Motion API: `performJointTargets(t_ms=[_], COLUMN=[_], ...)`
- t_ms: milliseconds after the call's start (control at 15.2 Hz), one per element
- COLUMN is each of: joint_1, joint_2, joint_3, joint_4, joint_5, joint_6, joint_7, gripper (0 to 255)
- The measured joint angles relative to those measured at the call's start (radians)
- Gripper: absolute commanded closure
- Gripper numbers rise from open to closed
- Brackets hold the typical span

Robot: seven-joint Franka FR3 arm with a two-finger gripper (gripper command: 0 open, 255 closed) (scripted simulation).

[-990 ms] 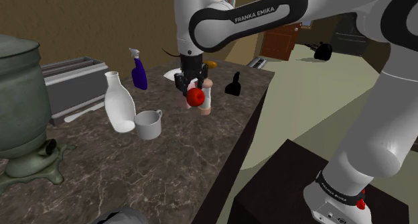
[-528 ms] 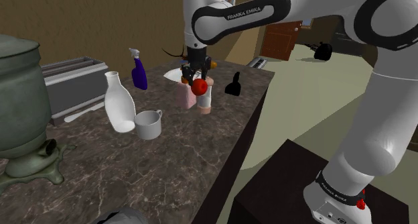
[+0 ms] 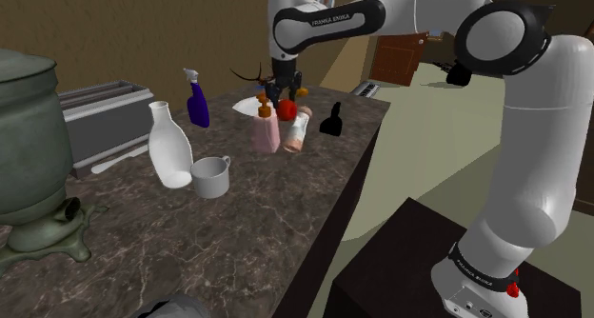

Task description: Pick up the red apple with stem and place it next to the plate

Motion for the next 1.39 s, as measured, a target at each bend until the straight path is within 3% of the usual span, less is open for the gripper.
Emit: performJointTargets(t_ms=[396, 594, 660, 726, 990, 1386], joint_1=[-0.031, -0.036, -0.025, -0.029, -0.039, -0.067], joint_2=[0.171, 0.302, 0.393, 0.414, 0.430, 0.381], joint_3=[-0.035, -0.053, -0.064, -0.067, -0.069, -0.072], joint_4=[0.258, 0.467, 0.622, 0.658, 0.635, 0.510], joint_5=[-0.017, -0.026, -0.033, -0.032, -0.034, -0.039], joint_6=[-0.074, -0.144, -0.200, -0.217, -0.176, -0.055], joint_7=[-0.101, -0.159, -0.189, -0.200, -0.202, -0.186], gripper=[255, 255, 255, 255, 255, 255])
